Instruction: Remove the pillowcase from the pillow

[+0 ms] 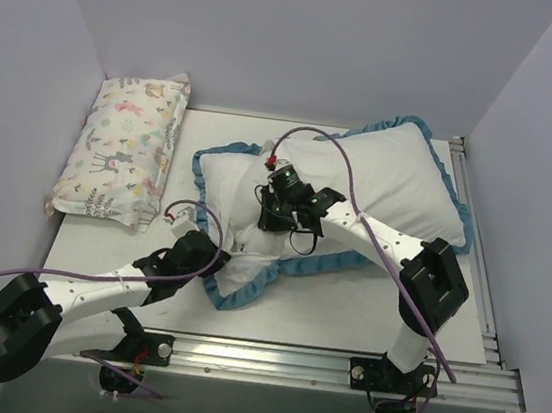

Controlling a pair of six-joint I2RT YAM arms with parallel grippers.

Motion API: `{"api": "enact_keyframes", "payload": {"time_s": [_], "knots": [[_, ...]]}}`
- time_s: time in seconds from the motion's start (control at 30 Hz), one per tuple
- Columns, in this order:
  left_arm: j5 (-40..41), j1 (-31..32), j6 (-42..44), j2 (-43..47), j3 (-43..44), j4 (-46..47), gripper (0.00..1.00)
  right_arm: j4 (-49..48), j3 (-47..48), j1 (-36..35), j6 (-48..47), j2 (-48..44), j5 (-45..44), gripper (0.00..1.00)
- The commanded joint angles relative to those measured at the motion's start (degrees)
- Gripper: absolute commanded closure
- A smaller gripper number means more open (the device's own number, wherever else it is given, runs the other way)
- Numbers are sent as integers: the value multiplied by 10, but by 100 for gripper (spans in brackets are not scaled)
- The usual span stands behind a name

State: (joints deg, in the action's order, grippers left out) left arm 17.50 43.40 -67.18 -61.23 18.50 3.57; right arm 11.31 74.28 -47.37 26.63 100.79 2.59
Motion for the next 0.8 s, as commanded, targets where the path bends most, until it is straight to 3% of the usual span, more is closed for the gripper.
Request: {"api": "enact_keyframes", "payload": {"time_s": [0.0, 0.17, 0.37, 0.6, 0.73, 0.77], "knots": [[-7, 1, 9, -31, -4, -57, 100, 12, 47, 79, 32, -46, -10, 100], [-14, 0, 7, -57, -7, -45, 100, 27, 91, 130, 37, -86, 0, 100], [-22, 1, 7, -90, -1, -44, 100, 49, 159, 144, 33, -89, 3, 100], [-43, 6, 6, -159, 5, 20, 100, 56, 189, 151, 39, -103, 24, 100], [-44, 2, 6, -165, 9, 49, 100, 58, 133, 141, 38, -158, 51, 100], [-43, -4, 10, -162, 14, 47, 100, 53, 69, 137, 40, -177, 63, 100]]}}
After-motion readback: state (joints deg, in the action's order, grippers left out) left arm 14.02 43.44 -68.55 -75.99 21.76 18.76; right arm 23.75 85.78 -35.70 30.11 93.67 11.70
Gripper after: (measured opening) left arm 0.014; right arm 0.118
